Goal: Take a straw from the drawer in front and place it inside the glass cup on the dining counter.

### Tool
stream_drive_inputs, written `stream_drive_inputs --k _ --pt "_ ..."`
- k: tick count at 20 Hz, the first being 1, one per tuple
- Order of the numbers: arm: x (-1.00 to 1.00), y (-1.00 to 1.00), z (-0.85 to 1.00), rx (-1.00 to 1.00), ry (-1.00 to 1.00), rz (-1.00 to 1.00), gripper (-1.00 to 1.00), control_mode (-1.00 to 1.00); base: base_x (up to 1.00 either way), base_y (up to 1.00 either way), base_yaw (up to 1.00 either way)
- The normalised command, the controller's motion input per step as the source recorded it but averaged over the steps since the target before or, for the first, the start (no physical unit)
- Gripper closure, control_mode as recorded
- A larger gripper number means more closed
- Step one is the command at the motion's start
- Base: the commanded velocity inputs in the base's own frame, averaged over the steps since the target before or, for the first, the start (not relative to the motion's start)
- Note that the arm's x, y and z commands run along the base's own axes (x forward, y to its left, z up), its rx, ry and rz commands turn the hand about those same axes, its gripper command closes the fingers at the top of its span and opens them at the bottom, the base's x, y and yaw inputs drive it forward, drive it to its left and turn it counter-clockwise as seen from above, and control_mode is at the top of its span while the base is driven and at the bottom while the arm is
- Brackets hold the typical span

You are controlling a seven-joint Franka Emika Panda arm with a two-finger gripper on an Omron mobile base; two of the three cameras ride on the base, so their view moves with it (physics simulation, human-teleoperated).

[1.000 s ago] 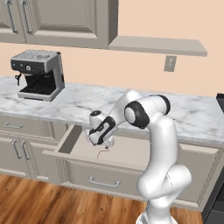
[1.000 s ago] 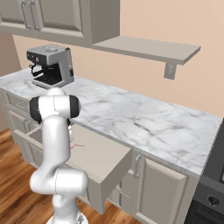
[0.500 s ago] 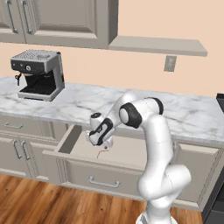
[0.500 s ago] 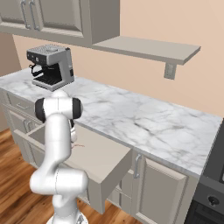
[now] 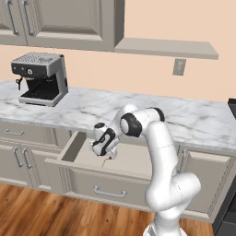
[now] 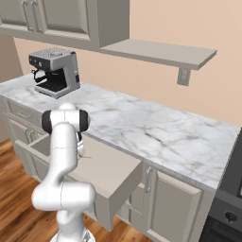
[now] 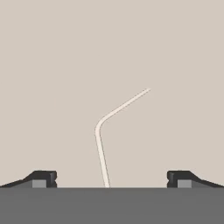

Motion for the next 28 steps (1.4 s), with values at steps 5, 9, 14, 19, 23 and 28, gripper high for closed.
stream_drive_inputs --k 5,9,14,19,23,28 --pt "0.09 0.00 -0.41 0.00 0.00 0.00 -1.00 -1.00 0.00 0.00 0.00" --pt "0.15 0.00 -0.36 0.00 0.00 0.00 -1.00 -1.00 0.00 0.00 0.00" --pt "0.10 0.00 -0.39 0.00 0.00 0.00 -1.00 -1.00 0.00 0.00 0.00" --pt "0.04 0.00 -0.51 0.00 0.00 0.01 -1.00 -1.00 0.00 0.00 0.00" --pt "-0.01 0.00 -0.67 0.00 0.04 0.02 1.00 -1.00 0.00 0.00 0.00" --pt "-0.05 -0.08 -0.26 0.01 0.02 0.02 1.00 -1.00 0.00 0.00 0.00"
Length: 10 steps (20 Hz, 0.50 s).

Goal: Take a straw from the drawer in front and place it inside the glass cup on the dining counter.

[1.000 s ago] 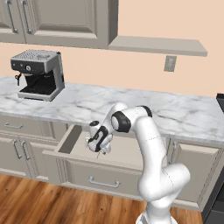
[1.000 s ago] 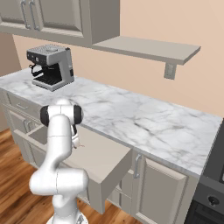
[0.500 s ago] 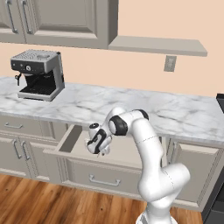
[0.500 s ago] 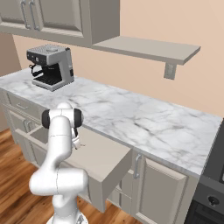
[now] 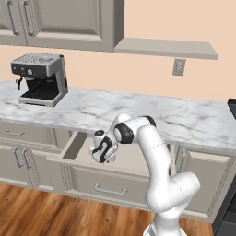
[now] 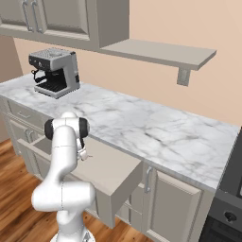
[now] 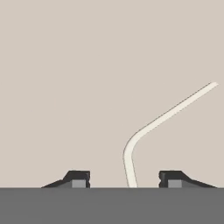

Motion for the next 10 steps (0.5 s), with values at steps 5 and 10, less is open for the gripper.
stream_drive_inputs --k 5,10 --pt "0.00 -0.13 0.17 0.09 0.11 0.00 1.00 -1.00 0.00 0.00 0.00" --pt "0.00 -0.12 0.59 0.14 0.09 0.00 1.00 -1.00 0.00 0.00 0.00"
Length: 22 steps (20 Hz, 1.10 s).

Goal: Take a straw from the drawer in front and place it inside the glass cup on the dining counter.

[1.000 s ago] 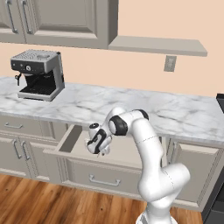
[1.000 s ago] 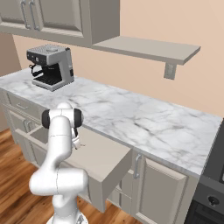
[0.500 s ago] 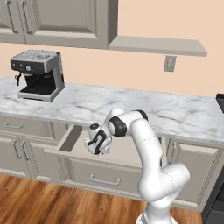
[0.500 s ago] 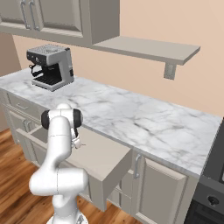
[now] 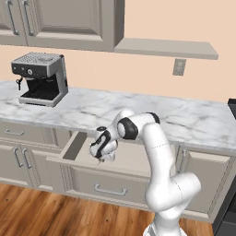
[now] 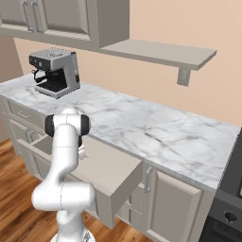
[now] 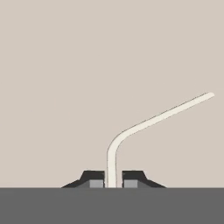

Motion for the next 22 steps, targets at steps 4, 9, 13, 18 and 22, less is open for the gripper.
stream_drive_inputs --k 4,9,13,18,22 --pt "0.00 0.00 0.93 0.14 0.00 0.00 1.00 -1.00 0.00 0.00 0.00" --pt "0.00 0.00 0.70 0.08 0.00 0.00 1.00 -1.00 0.00 0.00 0.00" --pt "-0.20 0.00 0.71 0.01 -0.04 0.00 1.00 -1.00 0.00 0.00 0.00" --pt "-0.67 0.00 0.77 0.00 -0.11 0.00 1.00 -1.00 0.00 0.00 0.00" --pt "-0.98 0.00 0.70 0.00 -0.17 0.00 1.00 -1.00 0.00 0.00 0.00"
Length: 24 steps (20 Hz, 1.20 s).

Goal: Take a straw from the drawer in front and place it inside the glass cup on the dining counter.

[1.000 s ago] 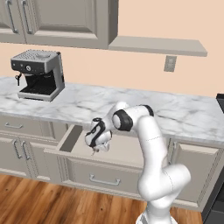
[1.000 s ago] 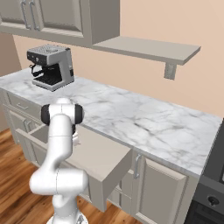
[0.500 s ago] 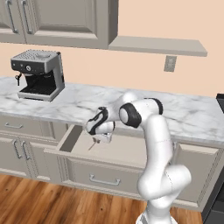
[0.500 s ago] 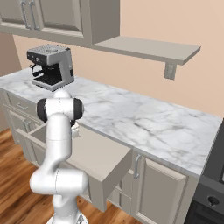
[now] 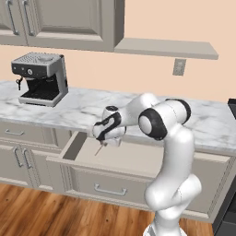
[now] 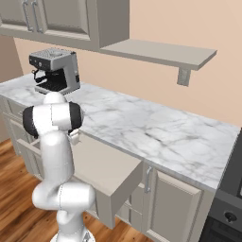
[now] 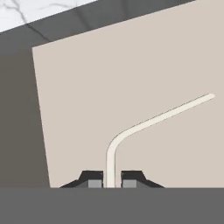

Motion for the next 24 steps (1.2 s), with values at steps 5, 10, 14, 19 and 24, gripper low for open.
stream_drive_inputs --k 5,10,14,19,24 --pt "-0.70 0.00 0.78 -0.01 -0.14 0.01 1.00 -1.00 0.00 0.00 0.00" --pt "-0.24 -0.03 0.84 -0.09 -0.12 0.03 1.00 -1.00 0.00 0.00 0.00" --pt "-0.15 -0.10 0.64 -0.16 -0.02 0.00 1.00 -1.00 0.00 0.00 0.00" --pt "-0.20 -0.31 0.34 -0.14 0.01 0.00 1.00 -1.00 0.00 0.00 0.00" --pt "-0.26 -0.67 0.08 -0.09 0.09 0.00 1.00 -1.00 0.00 0.00 0.00"
